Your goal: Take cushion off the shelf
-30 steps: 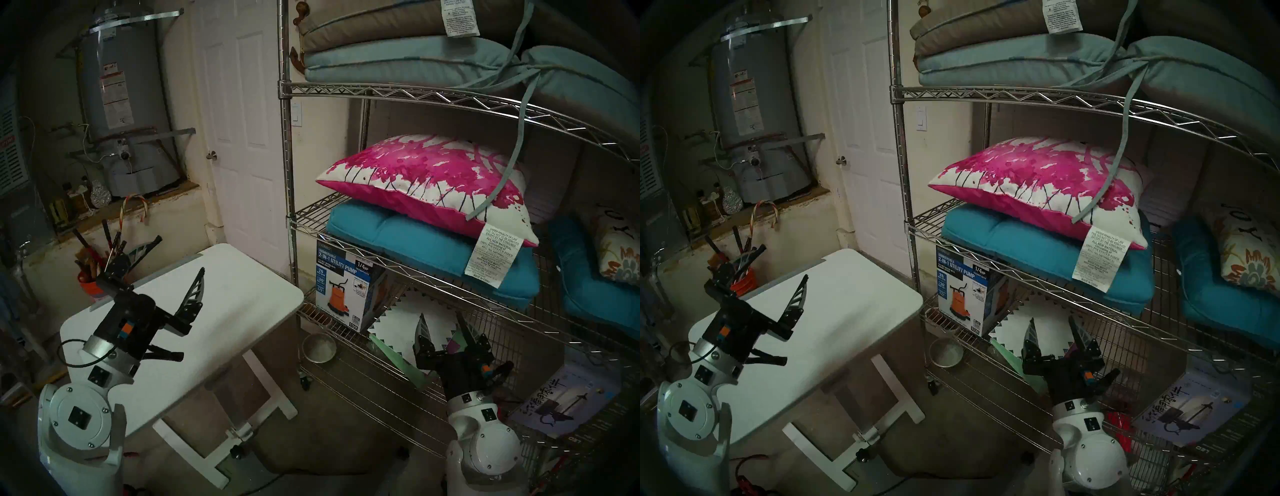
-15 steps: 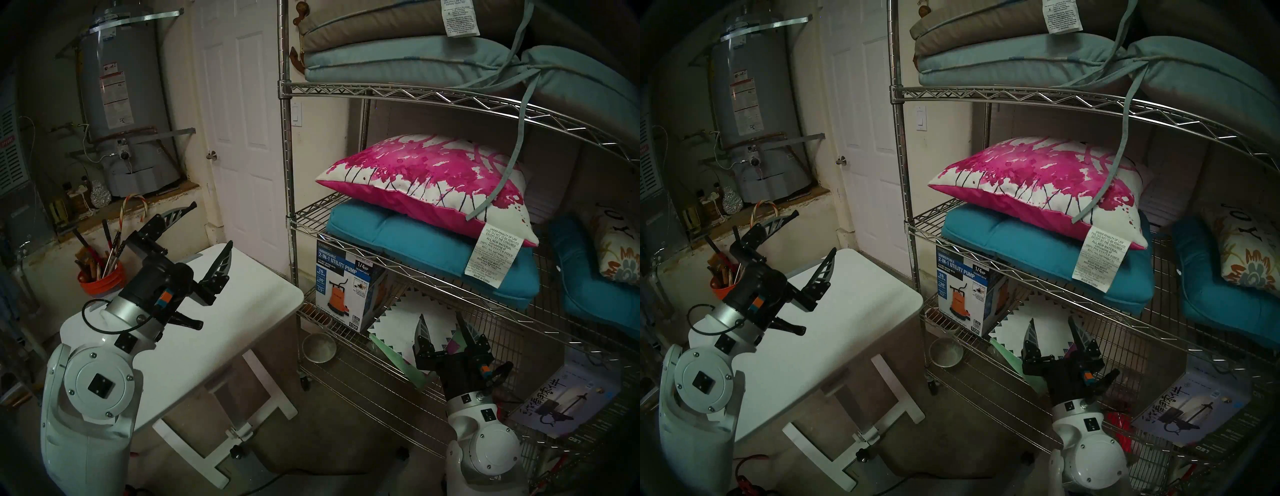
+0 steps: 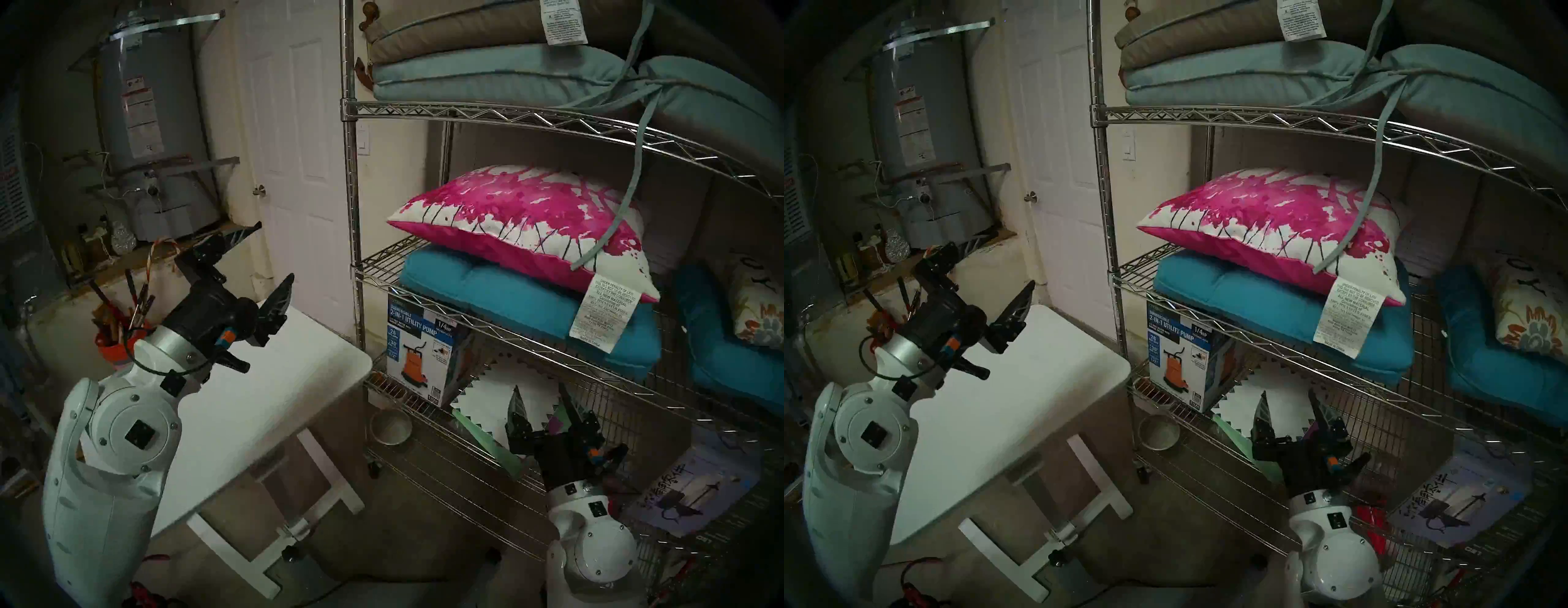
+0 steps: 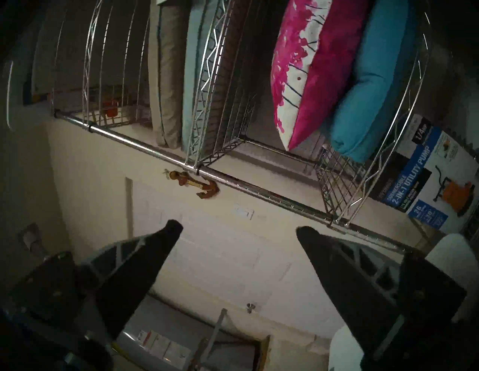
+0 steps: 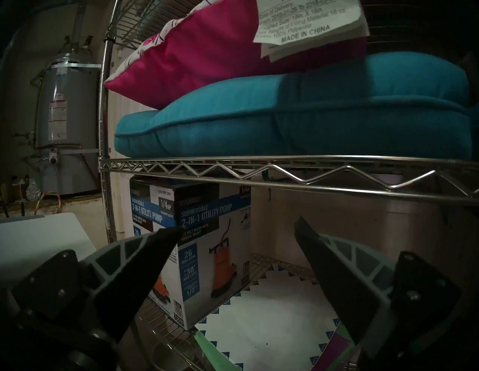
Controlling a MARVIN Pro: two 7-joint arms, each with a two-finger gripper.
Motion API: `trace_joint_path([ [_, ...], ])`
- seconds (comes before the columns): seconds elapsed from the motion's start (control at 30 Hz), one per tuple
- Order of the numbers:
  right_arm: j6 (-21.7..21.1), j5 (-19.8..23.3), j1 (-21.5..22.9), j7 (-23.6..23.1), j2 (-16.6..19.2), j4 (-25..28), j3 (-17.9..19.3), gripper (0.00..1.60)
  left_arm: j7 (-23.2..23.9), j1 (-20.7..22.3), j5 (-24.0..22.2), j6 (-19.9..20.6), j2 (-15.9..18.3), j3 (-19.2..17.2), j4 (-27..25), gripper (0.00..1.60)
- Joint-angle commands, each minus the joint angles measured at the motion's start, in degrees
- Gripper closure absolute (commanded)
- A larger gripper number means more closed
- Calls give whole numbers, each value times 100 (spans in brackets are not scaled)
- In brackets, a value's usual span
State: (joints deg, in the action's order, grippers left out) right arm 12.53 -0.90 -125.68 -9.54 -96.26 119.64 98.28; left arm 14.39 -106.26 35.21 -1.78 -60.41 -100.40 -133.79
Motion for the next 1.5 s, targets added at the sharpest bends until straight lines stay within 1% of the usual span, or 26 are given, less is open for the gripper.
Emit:
trace_joint_path([
  [0.0, 29, 2, 39, -1, 4, 99, -3, 0, 12, 646, 300, -21, 525, 188, 151, 0],
  [0.07, 29, 3, 40, -1, 5, 95, -3, 0, 27, 826, 362, -12, 572, 287, 265, 0],
  [0.1, 29, 3, 40, -1, 5, 93, -3, 0, 13, 824, 396, -13, 603, 310, 290, 0],
  [0.23, 28, 3, 44, 0, 5, 81, -3, 0, 32, 1162, 508, 6, 658, 571, 561, 0],
  [0.27, 29, 3, 45, 0, 5, 79, -3, 0, 44, 1271, 528, 11, 662, 639, 626, 0],
  [0.37, 29, 3, 46, 0, 5, 74, -3, 0, 19, 1306, 554, 19, 647, 723, 669, 0],
  [0.47, 30, 3, 49, 0, 5, 73, -3, 0, 35, 1624, 642, 32, 644, 937, 864, 0],
  [0.53, 31, 3, 49, 0, 5, 73, -3, 0, 24, 1627, 660, 33, 641, 958, 879, 0],
  [0.63, 32, 3, 50, 0, 6, 74, -3, 0, 30, 1833, 727, 41, 613, 1099, 1009, 0],
  [0.7, 32, 3, 51, 0, 6, 75, -3, 0, 5, 1852, 772, 44, 588, 1147, 1049, 0],
  [0.73, 33, 3, 51, 0, 6, 75, -3, 0, 43, 2063, 796, 49, 567, 1247, 1152, 0],
  [0.77, 33, 3, 51, 0, 6, 76, -3, 0, 23, 2029, 816, 50, 556, 1249, 1151, 0],
  [0.87, 34, 4, 52, 0, 6, 78, -3, 0, 41, 2296, 902, 59, 487, 1410, 1318, 0],
  [0.97, 34, 4, 52, 0, 6, 80, -3, 0, 39, 2389, 949, 62, 435, 1474, 1388, 0],
  [1.0, 34, 4, 52, 0, 6, 81, -3, 0, 67, 2552, 973, 66, 404, 1551, 1476, 0],
  [1.03, 35, 4, 51, 0, 6, 82, -3, 0, 25, 2430, 1002, 62, 375, 1513, 1437, 0],
  [1.07, 35, 4, 51, 0, 6, 83, -3, 0, 48, 2635, 1056, 58, 311, 1620, 1558, 0],
  [1.17, 34, 4, 52, 0, 6, 80, -3, 0, 39, 2698, 1137, 37, 281, 1678, 1619, 0],
  [1.23, 34, 4, 53, 0, 6, 77, -3, 0, 69, 2951, 1203, 22, 216, 1819, 1778, 0],
  [1.27, 34, 4, 54, 0, 6, 75, -3, 0, 23, 2829, 1251, -1, 198, 1792, 1751, 0],
  [1.33, 33, 4, 54, 1, 6, 72, -3, 0, 48, 3034, 1307, -25, 145, 1902, 1886, 0],
  [1.47, 32, 4, 56, 1, 6, 69, -3, 0, 47, 3219, 1425, -81, 9, 2017, 2075, 0],
])
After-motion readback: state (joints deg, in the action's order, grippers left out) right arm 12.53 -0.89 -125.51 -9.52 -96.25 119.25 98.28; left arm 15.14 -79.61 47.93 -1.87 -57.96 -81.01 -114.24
